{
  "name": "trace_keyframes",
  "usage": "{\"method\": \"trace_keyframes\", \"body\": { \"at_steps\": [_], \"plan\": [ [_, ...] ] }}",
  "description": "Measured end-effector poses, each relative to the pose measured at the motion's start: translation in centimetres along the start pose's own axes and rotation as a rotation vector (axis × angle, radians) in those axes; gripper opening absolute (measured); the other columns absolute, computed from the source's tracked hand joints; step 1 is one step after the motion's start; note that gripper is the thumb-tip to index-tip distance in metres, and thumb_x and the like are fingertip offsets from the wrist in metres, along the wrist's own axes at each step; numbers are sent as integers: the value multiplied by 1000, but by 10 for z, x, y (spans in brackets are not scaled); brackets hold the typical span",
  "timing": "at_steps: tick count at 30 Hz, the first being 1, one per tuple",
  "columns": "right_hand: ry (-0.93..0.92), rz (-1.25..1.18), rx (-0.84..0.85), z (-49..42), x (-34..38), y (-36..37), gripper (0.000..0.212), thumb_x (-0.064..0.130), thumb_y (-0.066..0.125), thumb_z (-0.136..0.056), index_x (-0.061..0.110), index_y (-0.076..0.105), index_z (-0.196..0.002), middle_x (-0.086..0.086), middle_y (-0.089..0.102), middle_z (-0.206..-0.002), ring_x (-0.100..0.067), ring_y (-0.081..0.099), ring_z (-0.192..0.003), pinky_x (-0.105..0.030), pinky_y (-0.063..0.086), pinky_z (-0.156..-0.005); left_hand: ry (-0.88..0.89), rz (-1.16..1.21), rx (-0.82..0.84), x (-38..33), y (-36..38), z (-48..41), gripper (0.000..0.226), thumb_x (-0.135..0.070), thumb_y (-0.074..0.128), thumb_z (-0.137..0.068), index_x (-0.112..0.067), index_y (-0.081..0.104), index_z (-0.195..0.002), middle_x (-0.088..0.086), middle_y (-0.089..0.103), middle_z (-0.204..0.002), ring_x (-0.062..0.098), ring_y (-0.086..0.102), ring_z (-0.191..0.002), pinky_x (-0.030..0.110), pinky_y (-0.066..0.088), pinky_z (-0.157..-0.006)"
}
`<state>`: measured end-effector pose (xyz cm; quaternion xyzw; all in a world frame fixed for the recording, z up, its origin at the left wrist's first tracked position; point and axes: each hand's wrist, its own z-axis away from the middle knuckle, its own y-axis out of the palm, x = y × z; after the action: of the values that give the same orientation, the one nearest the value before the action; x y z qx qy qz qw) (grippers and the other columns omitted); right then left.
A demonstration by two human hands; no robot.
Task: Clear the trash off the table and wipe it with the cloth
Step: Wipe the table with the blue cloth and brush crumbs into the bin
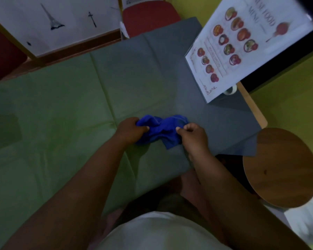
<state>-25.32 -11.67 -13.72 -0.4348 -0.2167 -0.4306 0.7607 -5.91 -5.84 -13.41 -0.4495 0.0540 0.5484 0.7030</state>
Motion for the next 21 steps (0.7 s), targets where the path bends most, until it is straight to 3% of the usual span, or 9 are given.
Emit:
{"method": "trace_keyframes", "body": {
  "at_steps": [3,5,7,9,13,17,21],
  "plan": [
    [-49,-146,-58,8,3,-6,19,23,65,-86,18,49,-78,2,53,-72,-13,51,-67,-28,41,-61,-61,521,25,3,-1,12,8,-17,66,-87,-14,65,-94,15,71,-100,33,67,-98,46,54,-89],
    [-51,-259,-67,13,-1,-10,11,18,62,-89,17,52,-90,-1,61,-86,-13,58,-76,-26,46,-64,-72,694,93,3,2,20,14,-9,64,-89,-16,63,-101,13,71,-105,32,68,-101,46,54,-92],
    [-52,-421,-42,15,-7,-16,20,11,60,-91,21,53,-107,-10,67,-106,-20,66,-91,-33,55,-76,-43,730,115,0,10,24,21,-2,63,-88,-16,61,-104,14,70,-106,34,67,-104,46,54,-92],
    [-71,-508,3,16,-15,-23,40,5,56,-93,30,49,-123,-16,68,-110,-26,68,-98,-41,57,-83,-7,745,139,-1,18,26,29,3,61,-88,-19,59,-107,12,69,-107,35,65,-107,47,53,-93],
    [-97,-684,90,15,-37,-58,58,-3,50,-95,48,52,-122,-15,68,-115,-28,67,-104,-44,56,-84,78,717,249,-24,40,26,62,11,54,-88,-24,45,-137,6,61,-123,25,60,-114,43,49,-99],
    [-114,-706,2,14,-59,-108,40,-9,46,-94,22,69,-106,-10,68,-116,-26,65,-108,-44,53,-94,199,646,374,-72,73,24,70,18,53,-83,-25,43,-138,2,59,-122,22,59,-111,41,49,-98],
    [-68,-790,-121,12,-85,-164,33,-6,47,-96,15,70,-107,-7,70,-114,-24,67,-107,-39,56,-90,300,566,561,-127,115,24,66,8,63,-71,-23,54,-129,0,63,-122,22,59,-115,41,49,-99]
  ]
}}
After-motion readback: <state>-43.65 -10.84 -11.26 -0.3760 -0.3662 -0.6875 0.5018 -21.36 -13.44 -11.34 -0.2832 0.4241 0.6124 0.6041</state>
